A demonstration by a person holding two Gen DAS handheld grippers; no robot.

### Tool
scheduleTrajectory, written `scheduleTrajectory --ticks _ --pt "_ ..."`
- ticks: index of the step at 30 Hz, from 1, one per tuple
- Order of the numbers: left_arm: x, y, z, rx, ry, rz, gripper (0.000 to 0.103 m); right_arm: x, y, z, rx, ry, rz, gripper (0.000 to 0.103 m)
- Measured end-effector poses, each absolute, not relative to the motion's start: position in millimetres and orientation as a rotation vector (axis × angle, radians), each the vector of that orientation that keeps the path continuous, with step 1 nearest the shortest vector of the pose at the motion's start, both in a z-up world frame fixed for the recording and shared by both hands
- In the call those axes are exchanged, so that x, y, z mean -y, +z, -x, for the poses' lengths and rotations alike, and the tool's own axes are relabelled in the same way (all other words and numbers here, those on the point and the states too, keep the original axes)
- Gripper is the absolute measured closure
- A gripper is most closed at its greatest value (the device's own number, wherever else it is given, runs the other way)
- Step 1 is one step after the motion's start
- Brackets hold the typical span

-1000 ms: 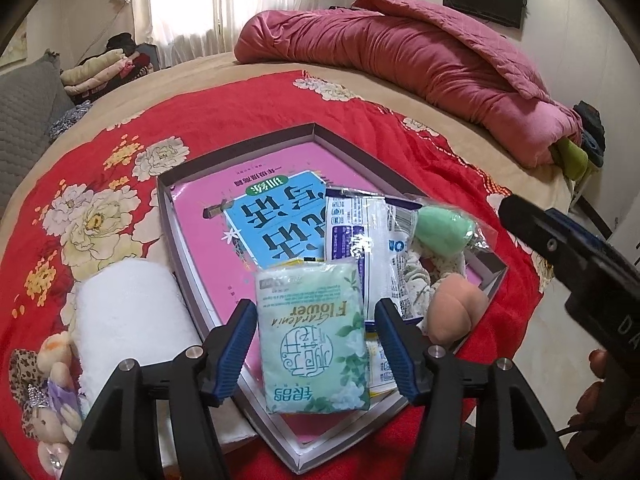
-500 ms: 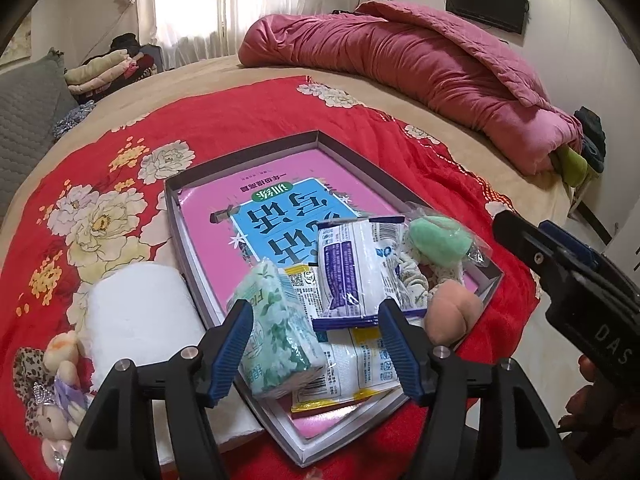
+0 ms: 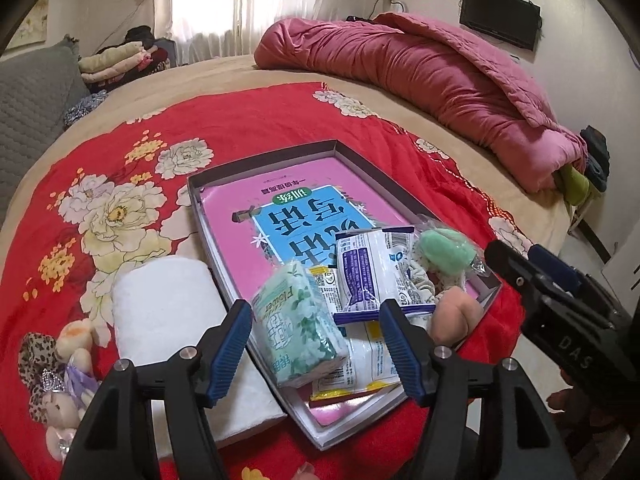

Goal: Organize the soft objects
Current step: 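Move both open grippers from the tray over to the teddy bears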

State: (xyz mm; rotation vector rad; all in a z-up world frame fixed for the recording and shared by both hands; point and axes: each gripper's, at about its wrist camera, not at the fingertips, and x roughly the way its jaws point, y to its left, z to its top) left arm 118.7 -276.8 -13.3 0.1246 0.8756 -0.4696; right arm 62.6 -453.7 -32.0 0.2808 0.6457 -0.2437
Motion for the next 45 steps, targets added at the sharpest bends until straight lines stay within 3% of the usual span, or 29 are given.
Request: scheduleTrajectory --ticks 23,45 --pt "242.9 14.7 -91.9 -0.858 -0.472 -0.079 0.037 433.3 -6.5 -55.8 -0.606 -0.215 -0.243 0.03" --pt "149.2 52.2 -52.8 -0.803 -0.338 0.01 0.037 347.2 49.7 -29.4 -0.532 -0.06 -0.117 0.03"
